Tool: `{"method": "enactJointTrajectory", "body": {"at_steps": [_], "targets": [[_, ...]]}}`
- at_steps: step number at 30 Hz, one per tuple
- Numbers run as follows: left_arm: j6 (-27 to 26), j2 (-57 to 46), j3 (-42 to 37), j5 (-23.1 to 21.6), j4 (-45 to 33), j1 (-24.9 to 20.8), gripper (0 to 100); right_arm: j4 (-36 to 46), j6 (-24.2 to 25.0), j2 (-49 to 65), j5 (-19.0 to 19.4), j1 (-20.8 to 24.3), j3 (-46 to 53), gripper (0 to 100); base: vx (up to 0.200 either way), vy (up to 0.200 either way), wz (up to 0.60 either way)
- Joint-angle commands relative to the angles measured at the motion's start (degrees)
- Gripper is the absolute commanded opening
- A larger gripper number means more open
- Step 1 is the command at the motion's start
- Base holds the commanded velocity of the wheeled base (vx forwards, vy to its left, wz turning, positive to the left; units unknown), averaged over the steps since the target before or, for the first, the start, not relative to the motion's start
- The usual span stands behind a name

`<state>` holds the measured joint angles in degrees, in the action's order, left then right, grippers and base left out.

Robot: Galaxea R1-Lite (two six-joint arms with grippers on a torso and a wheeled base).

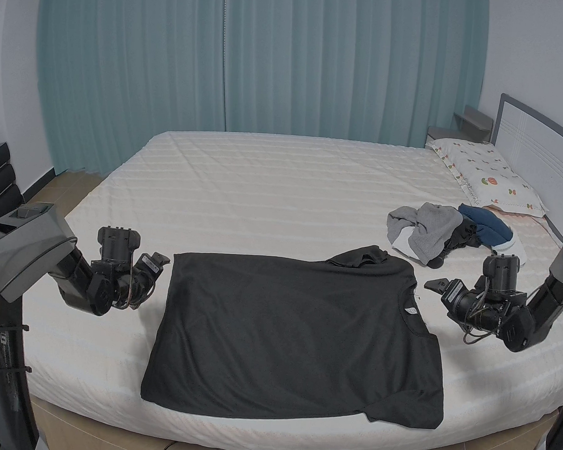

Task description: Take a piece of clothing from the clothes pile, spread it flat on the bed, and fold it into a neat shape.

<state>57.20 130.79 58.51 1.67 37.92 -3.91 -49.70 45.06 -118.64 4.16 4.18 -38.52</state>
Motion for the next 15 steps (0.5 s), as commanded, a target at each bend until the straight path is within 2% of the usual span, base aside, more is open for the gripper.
{"method": "enactJointTrajectory", "body": {"at_steps": [1, 7, 15], "targets": [[0.0, -6.2, -19.2, -1.7, 9.6, -0.7, 100, -12.7, 1.4, 7.6, 2.7, 2.1, 18.0, 100, 0.0, 0.0, 0.0], [0.4, -6.3, -25.3, -1.8, 15.2, -1.2, 100, -19.6, 3.9, 4.6, 2.9, 4.3, 26.0, 100, -0.2, 0.0, 0.0], [0.4, -8.4, -28.6, -2.9, 16.7, -1.9, 100, -32.4, 4.9, -1.9, 3.7, 4.7, 31.3, 100, -0.2, 0.0, 0.0]]}}
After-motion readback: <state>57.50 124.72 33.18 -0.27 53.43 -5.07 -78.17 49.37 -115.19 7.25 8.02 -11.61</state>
